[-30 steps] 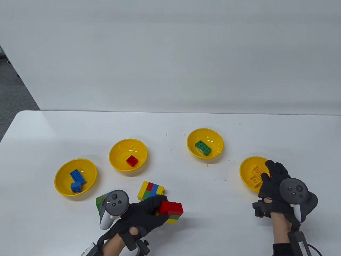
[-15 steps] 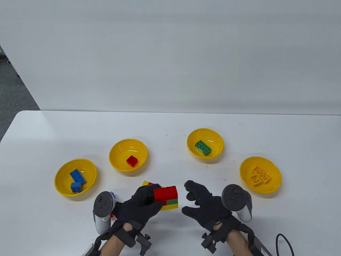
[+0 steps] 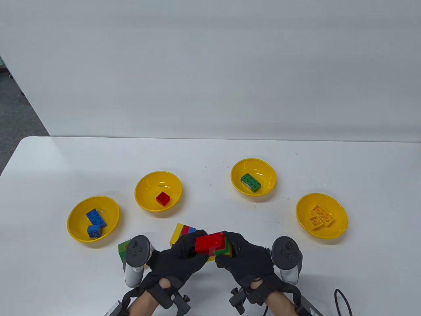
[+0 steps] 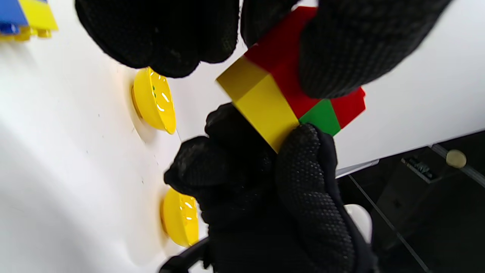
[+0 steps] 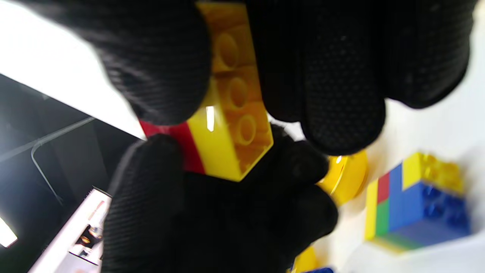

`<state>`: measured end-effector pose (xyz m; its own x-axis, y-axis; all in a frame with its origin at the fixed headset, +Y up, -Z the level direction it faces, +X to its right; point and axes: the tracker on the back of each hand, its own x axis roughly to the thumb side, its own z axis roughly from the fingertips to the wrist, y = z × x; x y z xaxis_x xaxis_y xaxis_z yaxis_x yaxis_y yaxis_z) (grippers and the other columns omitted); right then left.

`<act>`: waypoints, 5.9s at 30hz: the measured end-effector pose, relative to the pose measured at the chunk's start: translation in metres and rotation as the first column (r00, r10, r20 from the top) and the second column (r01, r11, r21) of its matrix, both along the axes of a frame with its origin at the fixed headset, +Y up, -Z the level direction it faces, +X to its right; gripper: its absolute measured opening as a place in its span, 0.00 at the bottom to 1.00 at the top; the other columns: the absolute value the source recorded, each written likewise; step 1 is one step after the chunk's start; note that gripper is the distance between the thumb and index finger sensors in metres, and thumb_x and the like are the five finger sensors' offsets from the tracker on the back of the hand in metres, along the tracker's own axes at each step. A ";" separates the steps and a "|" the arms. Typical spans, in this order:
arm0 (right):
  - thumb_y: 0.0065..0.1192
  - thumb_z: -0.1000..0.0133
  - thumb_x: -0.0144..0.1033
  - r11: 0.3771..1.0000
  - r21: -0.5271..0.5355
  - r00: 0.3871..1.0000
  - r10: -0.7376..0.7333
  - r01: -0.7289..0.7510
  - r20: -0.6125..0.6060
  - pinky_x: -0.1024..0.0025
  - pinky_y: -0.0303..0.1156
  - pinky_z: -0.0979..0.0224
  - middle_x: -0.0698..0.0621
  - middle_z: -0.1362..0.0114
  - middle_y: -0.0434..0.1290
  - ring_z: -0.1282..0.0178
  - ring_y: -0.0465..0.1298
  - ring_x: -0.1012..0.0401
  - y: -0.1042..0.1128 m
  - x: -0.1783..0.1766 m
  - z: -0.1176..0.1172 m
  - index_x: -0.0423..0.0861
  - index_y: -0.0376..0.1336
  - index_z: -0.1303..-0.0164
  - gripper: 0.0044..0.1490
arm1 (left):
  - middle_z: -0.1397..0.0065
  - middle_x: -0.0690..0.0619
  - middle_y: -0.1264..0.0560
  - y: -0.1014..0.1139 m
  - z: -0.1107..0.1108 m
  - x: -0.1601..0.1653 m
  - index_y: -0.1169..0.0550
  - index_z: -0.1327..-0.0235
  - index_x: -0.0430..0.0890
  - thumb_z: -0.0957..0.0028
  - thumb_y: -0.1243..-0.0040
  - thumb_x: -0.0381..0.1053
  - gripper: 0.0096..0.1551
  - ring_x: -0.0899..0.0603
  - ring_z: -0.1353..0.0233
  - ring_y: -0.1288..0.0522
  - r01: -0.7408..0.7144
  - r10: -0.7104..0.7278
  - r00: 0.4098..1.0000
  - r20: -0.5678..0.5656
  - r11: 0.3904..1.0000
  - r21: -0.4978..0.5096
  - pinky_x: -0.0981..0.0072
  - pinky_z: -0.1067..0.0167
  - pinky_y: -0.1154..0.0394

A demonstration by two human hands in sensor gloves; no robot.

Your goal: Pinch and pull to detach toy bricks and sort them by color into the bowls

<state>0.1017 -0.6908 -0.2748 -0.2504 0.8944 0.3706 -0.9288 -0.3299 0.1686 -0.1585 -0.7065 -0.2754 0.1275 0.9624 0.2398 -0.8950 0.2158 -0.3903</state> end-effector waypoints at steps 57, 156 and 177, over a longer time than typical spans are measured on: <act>0.74 0.62 0.29 0.999 -0.039 0.990 0.039 -0.034 0.138 0.39 0.79 0.45 0.32 0.34 0.74 0.49 0.84 0.40 0.003 0.055 -0.016 0.35 0.67 0.37 0.41 | 0.21 0.37 0.31 0.068 -0.157 -0.061 0.33 0.22 0.45 0.47 0.25 0.44 0.41 0.29 0.24 0.28 0.808 -0.800 0.475 -0.366 0.562 -0.178 0.35 0.30 0.29; 0.75 0.61 0.31 0.954 -0.177 0.970 -0.234 0.243 0.073 0.39 0.77 0.43 0.29 0.32 0.68 0.45 0.81 0.41 -0.010 0.047 -0.017 0.39 0.67 0.34 0.41 | 0.22 0.35 0.31 0.113 -0.105 -0.075 0.28 0.26 0.48 0.49 0.29 0.59 0.39 0.29 0.28 0.26 0.804 -0.707 0.428 -0.563 0.582 -0.119 0.36 0.34 0.27; 0.77 0.62 0.34 0.922 -0.254 0.953 -0.302 0.292 0.000 0.39 0.79 0.49 0.34 0.39 0.78 0.56 0.87 0.44 -0.021 0.014 -0.005 0.36 0.68 0.37 0.41 | 0.33 0.37 0.21 0.005 -0.010 0.015 0.23 0.33 0.44 0.56 0.21 0.59 0.41 0.32 0.41 0.17 0.099 -0.099 0.995 -0.012 0.994 0.042 0.37 0.44 0.21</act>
<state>0.1161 -0.7117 -0.2796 0.0513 0.9901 0.1310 -0.9688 0.0174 0.2473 -0.1435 -0.7018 -0.2857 0.2245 0.9338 0.2788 -0.8723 0.3200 -0.3696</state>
